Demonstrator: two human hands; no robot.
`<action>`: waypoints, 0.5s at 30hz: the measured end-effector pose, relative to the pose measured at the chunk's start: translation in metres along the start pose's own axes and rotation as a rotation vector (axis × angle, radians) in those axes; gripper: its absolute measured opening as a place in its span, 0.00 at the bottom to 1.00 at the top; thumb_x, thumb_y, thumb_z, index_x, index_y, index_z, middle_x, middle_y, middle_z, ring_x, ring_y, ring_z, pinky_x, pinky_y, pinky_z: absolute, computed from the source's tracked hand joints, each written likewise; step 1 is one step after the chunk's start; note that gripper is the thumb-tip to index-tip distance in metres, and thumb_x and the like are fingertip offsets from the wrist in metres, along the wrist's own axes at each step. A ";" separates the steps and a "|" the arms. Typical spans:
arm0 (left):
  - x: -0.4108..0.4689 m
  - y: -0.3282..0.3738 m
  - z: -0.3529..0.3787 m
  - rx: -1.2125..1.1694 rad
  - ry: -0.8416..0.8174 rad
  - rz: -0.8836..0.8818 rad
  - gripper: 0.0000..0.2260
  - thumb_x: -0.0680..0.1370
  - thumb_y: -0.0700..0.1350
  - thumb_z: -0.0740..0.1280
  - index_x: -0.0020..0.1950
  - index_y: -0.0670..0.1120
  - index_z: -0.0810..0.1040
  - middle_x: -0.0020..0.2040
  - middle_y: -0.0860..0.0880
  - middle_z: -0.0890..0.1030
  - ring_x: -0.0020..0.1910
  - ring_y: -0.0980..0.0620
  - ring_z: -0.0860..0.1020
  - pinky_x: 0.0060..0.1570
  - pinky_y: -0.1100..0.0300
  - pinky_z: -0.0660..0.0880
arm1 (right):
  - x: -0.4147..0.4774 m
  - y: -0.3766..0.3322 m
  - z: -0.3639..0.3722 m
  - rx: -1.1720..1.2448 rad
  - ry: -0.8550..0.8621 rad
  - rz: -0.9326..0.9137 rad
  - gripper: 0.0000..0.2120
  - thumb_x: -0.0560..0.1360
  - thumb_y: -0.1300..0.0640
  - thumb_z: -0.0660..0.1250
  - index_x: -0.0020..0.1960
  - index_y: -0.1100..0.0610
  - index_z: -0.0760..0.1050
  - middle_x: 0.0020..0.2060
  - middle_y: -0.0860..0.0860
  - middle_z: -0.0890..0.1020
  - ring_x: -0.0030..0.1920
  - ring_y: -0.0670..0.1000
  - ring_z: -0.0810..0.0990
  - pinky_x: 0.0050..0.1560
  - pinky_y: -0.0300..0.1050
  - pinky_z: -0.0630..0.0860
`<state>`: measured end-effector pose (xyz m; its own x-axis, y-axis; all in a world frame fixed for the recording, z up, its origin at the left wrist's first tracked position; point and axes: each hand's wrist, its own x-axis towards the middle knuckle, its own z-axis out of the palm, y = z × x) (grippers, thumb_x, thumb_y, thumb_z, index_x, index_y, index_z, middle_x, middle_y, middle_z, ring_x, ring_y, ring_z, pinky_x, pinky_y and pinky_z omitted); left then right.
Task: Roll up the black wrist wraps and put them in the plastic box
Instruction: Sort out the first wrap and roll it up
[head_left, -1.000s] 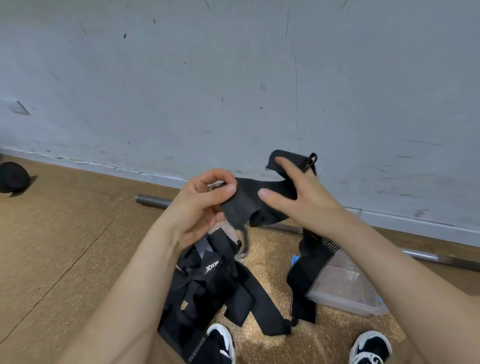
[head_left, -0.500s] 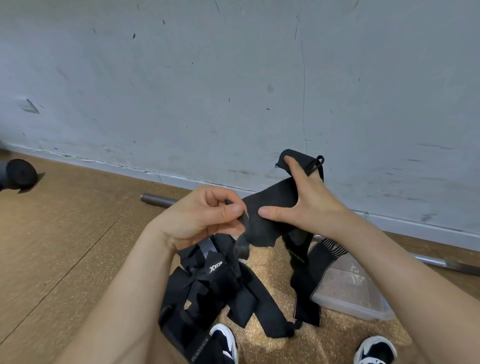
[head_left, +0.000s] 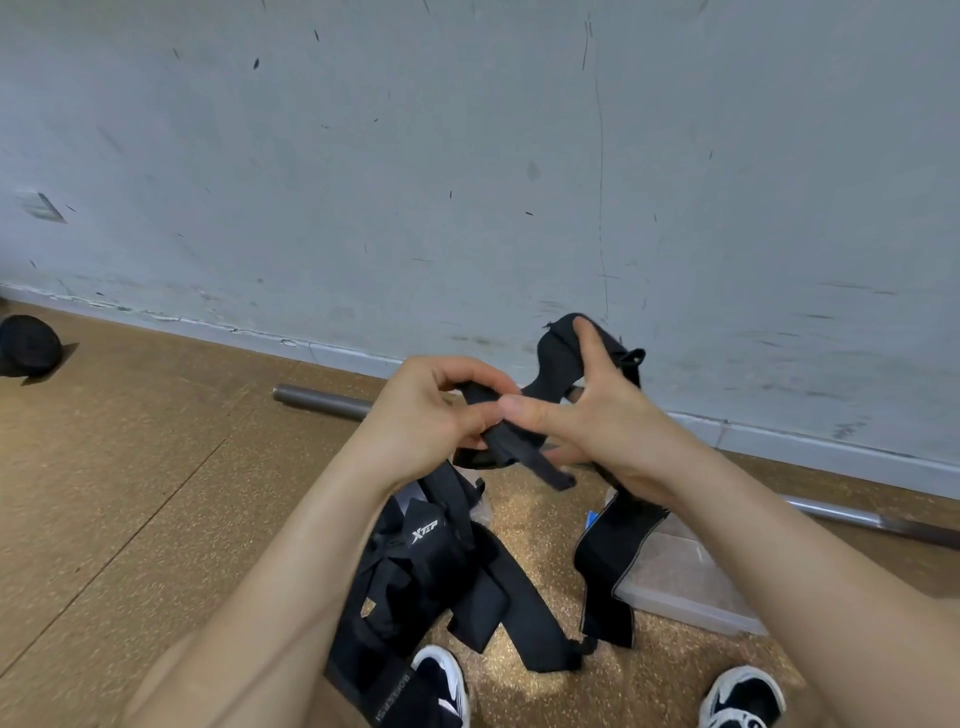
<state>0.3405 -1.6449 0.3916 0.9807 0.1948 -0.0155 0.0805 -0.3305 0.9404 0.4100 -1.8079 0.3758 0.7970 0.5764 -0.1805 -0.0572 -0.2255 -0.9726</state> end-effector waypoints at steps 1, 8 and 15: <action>0.001 0.001 0.004 -0.021 0.047 0.017 0.10 0.75 0.32 0.71 0.43 0.47 0.84 0.38 0.52 0.84 0.32 0.55 0.82 0.36 0.63 0.79 | 0.001 0.004 0.006 0.045 -0.016 -0.006 0.68 0.54 0.39 0.84 0.78 0.34 0.39 0.79 0.48 0.55 0.55 0.43 0.81 0.53 0.55 0.82; 0.005 0.003 0.014 -0.206 0.170 0.030 0.06 0.73 0.36 0.75 0.42 0.48 0.85 0.36 0.52 0.84 0.40 0.51 0.83 0.47 0.55 0.83 | 0.004 0.010 0.008 0.388 0.115 -0.050 0.54 0.69 0.71 0.75 0.80 0.45 0.47 0.65 0.55 0.77 0.58 0.51 0.83 0.64 0.51 0.77; 0.005 0.001 -0.007 -0.311 -0.176 0.048 0.15 0.65 0.29 0.72 0.49 0.41 0.80 0.41 0.43 0.86 0.40 0.49 0.86 0.43 0.61 0.81 | -0.004 -0.002 -0.009 0.573 0.010 -0.030 0.45 0.64 0.70 0.73 0.77 0.56 0.59 0.61 0.59 0.80 0.45 0.51 0.85 0.41 0.42 0.81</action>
<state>0.3445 -1.6382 0.3951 0.9999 0.0145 -0.0020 0.0025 -0.0332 0.9994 0.4125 -1.8170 0.3798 0.8090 0.5677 -0.1526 -0.3489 0.2547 -0.9019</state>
